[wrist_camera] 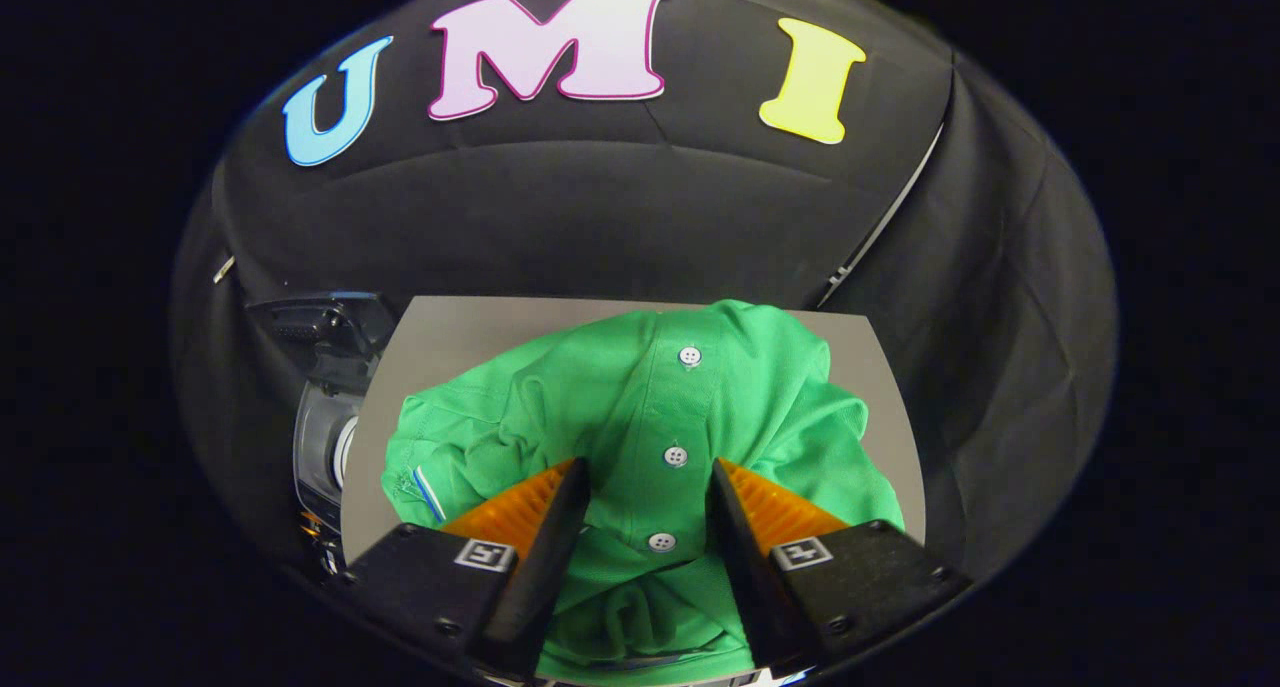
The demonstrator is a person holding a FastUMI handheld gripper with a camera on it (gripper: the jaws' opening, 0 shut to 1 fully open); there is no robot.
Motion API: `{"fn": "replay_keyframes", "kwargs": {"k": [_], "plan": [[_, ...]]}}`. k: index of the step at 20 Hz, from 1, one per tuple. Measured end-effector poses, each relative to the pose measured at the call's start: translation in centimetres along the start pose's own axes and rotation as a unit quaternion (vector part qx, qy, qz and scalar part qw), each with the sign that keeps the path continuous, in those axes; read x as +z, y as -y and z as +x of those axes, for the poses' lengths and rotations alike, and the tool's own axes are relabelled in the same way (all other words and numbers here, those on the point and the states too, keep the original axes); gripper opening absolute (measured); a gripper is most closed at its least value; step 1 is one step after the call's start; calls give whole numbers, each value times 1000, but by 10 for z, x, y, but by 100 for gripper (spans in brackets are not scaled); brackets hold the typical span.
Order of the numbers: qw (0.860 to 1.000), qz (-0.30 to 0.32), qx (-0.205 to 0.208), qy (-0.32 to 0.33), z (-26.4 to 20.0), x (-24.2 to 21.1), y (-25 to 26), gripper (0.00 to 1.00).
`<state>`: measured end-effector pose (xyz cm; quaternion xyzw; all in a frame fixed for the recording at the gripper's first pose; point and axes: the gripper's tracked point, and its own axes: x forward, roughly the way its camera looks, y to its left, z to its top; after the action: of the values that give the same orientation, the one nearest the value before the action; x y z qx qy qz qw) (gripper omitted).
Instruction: Put the clothes into the washing machine and then close the washing machine lid.
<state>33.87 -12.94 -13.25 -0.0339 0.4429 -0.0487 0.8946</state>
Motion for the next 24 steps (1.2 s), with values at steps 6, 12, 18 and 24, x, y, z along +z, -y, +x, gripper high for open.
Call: {"fn": "replay_keyframes", "kwargs": {"k": [6, 12, 18, 24], "plan": [[999, 39, 17, 34, -10, 8, -2, 25], [993, 91, 31, 62, -46, 33, 9, 24], [986, 121, 53, 98, -78, 59, 6, 24], [981, 127, 57, 138, -121, 96, -5, 24]]}}
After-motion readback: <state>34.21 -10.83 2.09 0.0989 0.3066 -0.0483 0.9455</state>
